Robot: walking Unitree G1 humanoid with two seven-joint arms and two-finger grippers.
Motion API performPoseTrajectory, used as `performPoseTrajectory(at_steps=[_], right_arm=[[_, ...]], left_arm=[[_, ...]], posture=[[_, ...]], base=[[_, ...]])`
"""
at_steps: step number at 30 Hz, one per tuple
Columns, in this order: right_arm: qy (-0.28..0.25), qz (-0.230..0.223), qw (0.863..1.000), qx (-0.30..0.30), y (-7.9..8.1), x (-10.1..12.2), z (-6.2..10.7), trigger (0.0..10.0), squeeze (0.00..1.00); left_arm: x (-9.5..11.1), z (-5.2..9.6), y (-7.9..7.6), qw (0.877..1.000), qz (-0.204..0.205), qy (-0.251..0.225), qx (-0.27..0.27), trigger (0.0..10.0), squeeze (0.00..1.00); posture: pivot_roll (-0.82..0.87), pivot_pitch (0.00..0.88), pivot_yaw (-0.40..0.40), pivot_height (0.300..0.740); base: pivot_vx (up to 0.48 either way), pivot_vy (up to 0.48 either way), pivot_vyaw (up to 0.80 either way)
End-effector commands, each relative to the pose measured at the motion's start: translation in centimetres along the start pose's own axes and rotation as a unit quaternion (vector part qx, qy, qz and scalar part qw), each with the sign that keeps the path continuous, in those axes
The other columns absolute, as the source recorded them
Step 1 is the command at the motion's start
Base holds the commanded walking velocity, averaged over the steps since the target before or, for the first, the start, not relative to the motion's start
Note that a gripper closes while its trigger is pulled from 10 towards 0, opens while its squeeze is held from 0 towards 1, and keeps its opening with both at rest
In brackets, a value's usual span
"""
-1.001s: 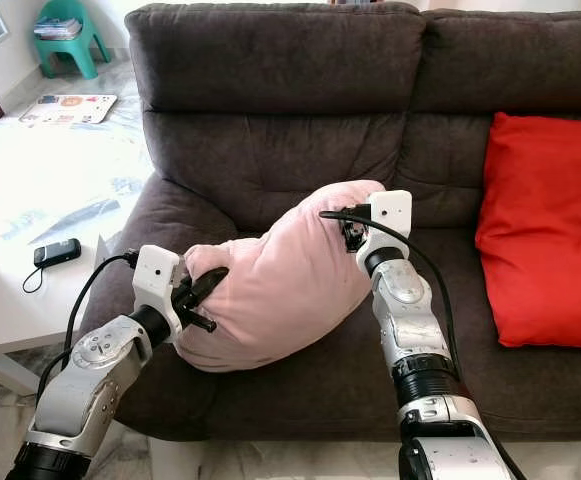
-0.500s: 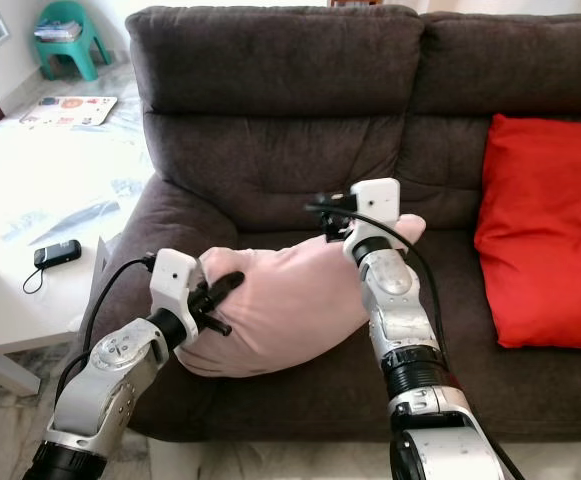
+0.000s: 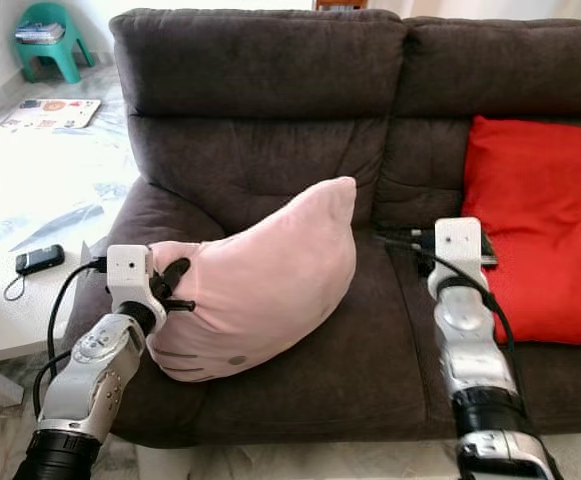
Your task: Move the pillow to the sofa from floor
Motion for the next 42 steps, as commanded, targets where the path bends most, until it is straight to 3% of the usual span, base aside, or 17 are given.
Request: performPoseTrajectory(at_steps=[1,6,10,16,19,21,24,26,30,33,40,42], right_arm=[[0.018,0.01,0.997,0.071,3.0,-0.6,0.5,10.0,0.0],[0.046,0.011,0.989,0.139,5.8,-1.3,1.2,10.0,0.0],[0.04,0.007,0.987,0.156,6.6,-0.8,1.3,10.0,0.0],[0.042,0.0,0.985,0.166,7.2,-0.6,1.6,10.0,0.0],[0.042,-0.003,0.985,0.169,7.5,-0.6,1.9,10.0,0.0],[0.042,-0.004,0.985,0.17,7.5,-0.6,1.9,10.0,0.0],[0.041,-0.006,0.985,0.17,7.7,-0.6,2.0,10.0,0.0],[0.041,-0.007,0.984,0.171,7.8,-0.5,2.0,10.0,0.0],[0.037,-0.012,0.985,0.168,7.8,-0.2,2.0,10.0,0.0],[0.034,-0.018,0.985,0.168,8.0,-0.1,2.0,10.0,0.0],[0.016,-0.037,0.985,0.167,8.3,0.6,2.2,10.0,0.0],[-0.015,-0.063,0.985,0.162,8.5,1.7,2.3,10.0,0.0]], left_arm=[[-0.1,-0.1,1.0,1.0,-0.006,-0.001,0.023,10.0,0.0],[0.6,-0.7,2.1,0.998,0.024,-0.017,0.059,10.0,0.0],[1.1,-1.2,3.4,0.995,0.035,-0.029,0.09,10.0,0.0],[0.9,-1.2,8.2,0.972,0.102,-0.039,0.209,10.0,0.0],[1.4,-0.7,9.9,0.959,0.123,-0.059,0.249,10.0,0.0],[1.7,-0.6,10.0,0.955,0.139,-0.071,0.253,10.0,0.0],[1.0,-1.3,8.5,0.969,0.122,-0.047,0.21,10.0,0.0],[-0.6,-2.6,5.0,0.986,0.128,-0.001,0.107,10.0,0.0],[-2.2,-2.9,2.2,0.996,0.078,0.041,0.035,10.0,0.0],[-2.4,-3.0,2.0,0.993,0.103,0.05,0.029,10.0,0.0],[-2.7,-3.3,1.9,0.994,0.092,0.065,0.015,10.0,0.0],[-1.1,-3.4,1.8,0.997,0.074,0.023,0.008,10.0,0.0]], posture=[[-0.02,0.076,-0.038,0.74],[-0.01,0.075,-0.038,0.74],[-0.01,0.076,-0.038,0.74],[-0.02,0.078,-0.035,0.74],[-0.01,0.082,-0.035,0.74],[-0.01,0.083,-0.036,0.74],[-0.01,0.083,-0.037,0.74],[-0.01,0.083,-0.037,0.74],[-0.01,0.083,-0.037,0.74],[-0.02,0.085,-0.036,0.74],[-0.02,0.086,-0.034,0.74],[-0.02,0.085,-0.034,0.74]], base=[[0.0,0.0,0.0],[0.0,0.0,0.0],[0.0,0.0,0.0],[0.0,0.0,0.0],[0.0,0.0,0.0],[0.0,0.0,0.0],[0.0,0.0,0.0],[0.0,0.0,0.0],[0.0,0.0,0.0],[0.0,0.0,0.0],[0.0,0.0,0.0],[0.0,0.0,0.0]])
Point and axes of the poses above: a point about 5 cm out from each wrist's last joint towards the gripper, its own z axis pointing back from the gripper into the wrist, its own x axis along the axis of the wrist's last joint, y = z × x, the point moved 6 cm from there along -z, pointing out of the wrist towards the gripper, and after that the axes turned 2 degrees about -z, right-handed, at the moved point
